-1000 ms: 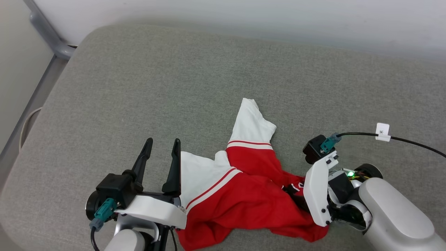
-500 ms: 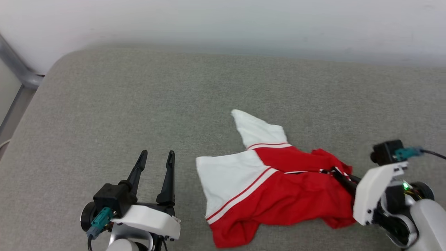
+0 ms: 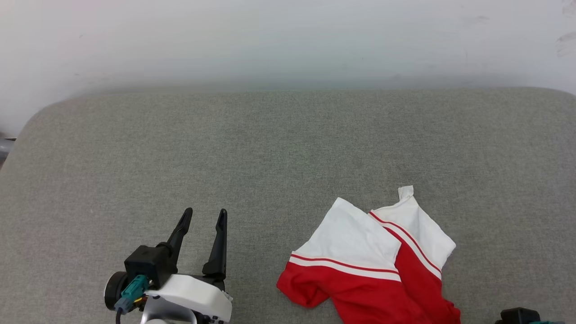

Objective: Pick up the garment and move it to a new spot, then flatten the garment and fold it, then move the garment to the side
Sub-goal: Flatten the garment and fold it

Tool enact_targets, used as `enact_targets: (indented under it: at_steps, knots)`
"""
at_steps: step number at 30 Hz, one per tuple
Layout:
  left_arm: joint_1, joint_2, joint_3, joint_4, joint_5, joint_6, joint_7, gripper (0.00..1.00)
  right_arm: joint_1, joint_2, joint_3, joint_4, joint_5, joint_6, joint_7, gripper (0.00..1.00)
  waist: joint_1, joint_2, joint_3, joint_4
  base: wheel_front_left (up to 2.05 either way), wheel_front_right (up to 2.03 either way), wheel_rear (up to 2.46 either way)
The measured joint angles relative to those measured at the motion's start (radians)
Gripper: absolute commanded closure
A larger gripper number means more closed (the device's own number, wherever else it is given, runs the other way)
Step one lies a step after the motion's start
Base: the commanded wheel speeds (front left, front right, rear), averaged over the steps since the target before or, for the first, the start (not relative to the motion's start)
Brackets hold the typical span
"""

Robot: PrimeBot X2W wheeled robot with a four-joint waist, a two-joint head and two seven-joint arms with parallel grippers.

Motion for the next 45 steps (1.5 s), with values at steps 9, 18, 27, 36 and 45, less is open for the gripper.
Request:
enact_targets:
  at_steps: [9, 18, 27, 36, 45]
  knots:
    - [0.004, 0.008, -0.007, 0.012, -0.014, 0.000, 0.015, 0.00, -0.049, 0.003, -0.040, -0.078, -0.027, 0.000, -0.257, 0.00, 0.0000, 0.0000, -0.020, 0.008, 0.00, 0.00, 0.00]
    - [0.007, 0.016, -0.009, 0.026, -0.026, 0.008, 0.057, 0.00, -0.119, 0.003, -0.054, -0.156, -0.218, 0.000, -0.517, 0.00, 0.0000, 0.0000, -0.035, 0.021, 0.00, 0.00, 0.00]
    - [-0.200, -0.018, -0.119, 0.061, -0.062, -0.093, 0.276, 0.00, -0.154, -0.008, 0.012, -0.247, -0.308, 0.000, -0.522, 0.00, 0.0001, 0.0000, -0.002, -0.021, 0.00, 0.00, 0.00]
    - [-0.428, -0.077, -0.196, 0.238, -0.105, -0.176, 0.507, 0.00, -0.188, -0.008, 0.042, -0.276, -0.317, 0.000, -0.510, 0.00, 0.0001, 0.0000, 0.085, -0.112, 0.00, 0.00, 0.00]
    - [-0.594, -0.076, -0.289, 0.443, -0.074, -0.218, 0.705, 0.00, -0.193, 0.000, 0.042, -0.261, -0.289, 0.000, -0.528, 0.00, 0.0002, 0.0000, 0.169, -0.196, 0.00, 0.00, 0.00]
